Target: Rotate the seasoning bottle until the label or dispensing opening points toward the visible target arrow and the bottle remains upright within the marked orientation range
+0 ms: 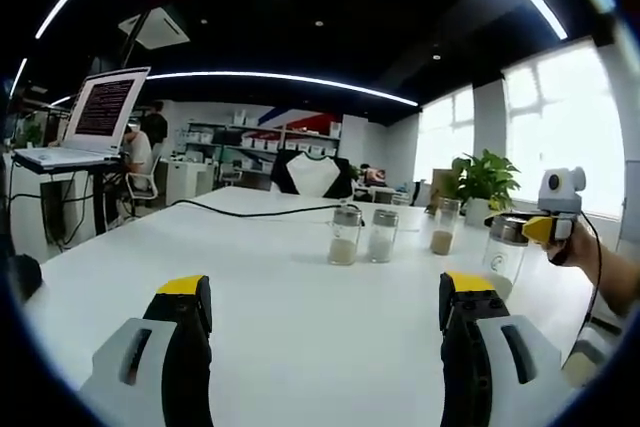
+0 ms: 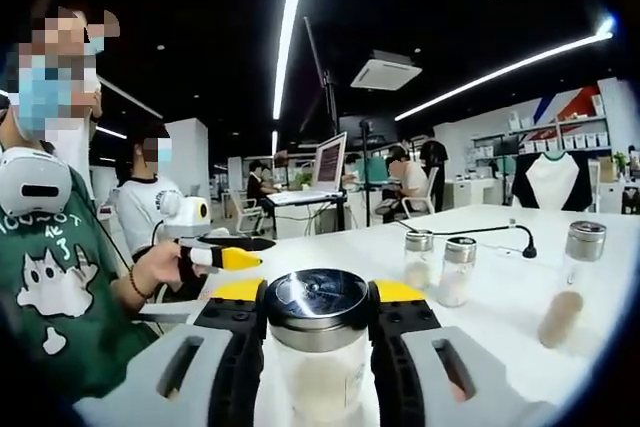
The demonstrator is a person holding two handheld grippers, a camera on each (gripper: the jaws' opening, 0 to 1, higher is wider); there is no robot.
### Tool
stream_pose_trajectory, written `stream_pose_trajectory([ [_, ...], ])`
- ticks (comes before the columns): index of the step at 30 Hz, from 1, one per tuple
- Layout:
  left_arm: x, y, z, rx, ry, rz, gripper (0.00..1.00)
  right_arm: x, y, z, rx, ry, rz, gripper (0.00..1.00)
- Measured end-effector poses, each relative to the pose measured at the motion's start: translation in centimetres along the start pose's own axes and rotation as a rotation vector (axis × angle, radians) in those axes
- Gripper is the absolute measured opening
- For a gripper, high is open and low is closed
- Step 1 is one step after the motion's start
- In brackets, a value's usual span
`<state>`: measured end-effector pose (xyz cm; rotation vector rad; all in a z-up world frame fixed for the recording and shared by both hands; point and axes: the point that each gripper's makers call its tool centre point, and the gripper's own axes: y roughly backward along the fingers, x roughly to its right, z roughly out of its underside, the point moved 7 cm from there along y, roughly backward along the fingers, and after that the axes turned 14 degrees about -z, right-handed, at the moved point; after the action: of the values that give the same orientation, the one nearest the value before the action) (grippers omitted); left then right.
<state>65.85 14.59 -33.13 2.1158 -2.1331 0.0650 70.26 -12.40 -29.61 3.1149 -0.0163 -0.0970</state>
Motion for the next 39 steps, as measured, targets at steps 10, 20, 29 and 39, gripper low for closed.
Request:
stream_pose_trajectory([
  [10, 0.7, -0.1, 0.2, -0.006, -0.007, 0.018, 1.0, -0.4, -0.2, 0.1, -0.007, -0.006, 0.105, 0.38],
  [20, 0.3, 0.0, 0.0, -0.002, -0.006, 0.004, 1.0, -0.7, -0.2, 0.1, -0.011, -0.003, 0.173, 0.38],
  [29, 0.3, 0.1, 0.1, -0.006, -0.005, -0.004, 1.0, -1.3, -0.6, 0.3, -0.008, 0.008, 0.273, 0.38],
  [39, 0.1, 0.3, -0.1, 0.0, -0.003, -0.013, 1.0, -1.9, -1.0, 0.5, 0.021, 0.051, 0.437, 0.38],
])
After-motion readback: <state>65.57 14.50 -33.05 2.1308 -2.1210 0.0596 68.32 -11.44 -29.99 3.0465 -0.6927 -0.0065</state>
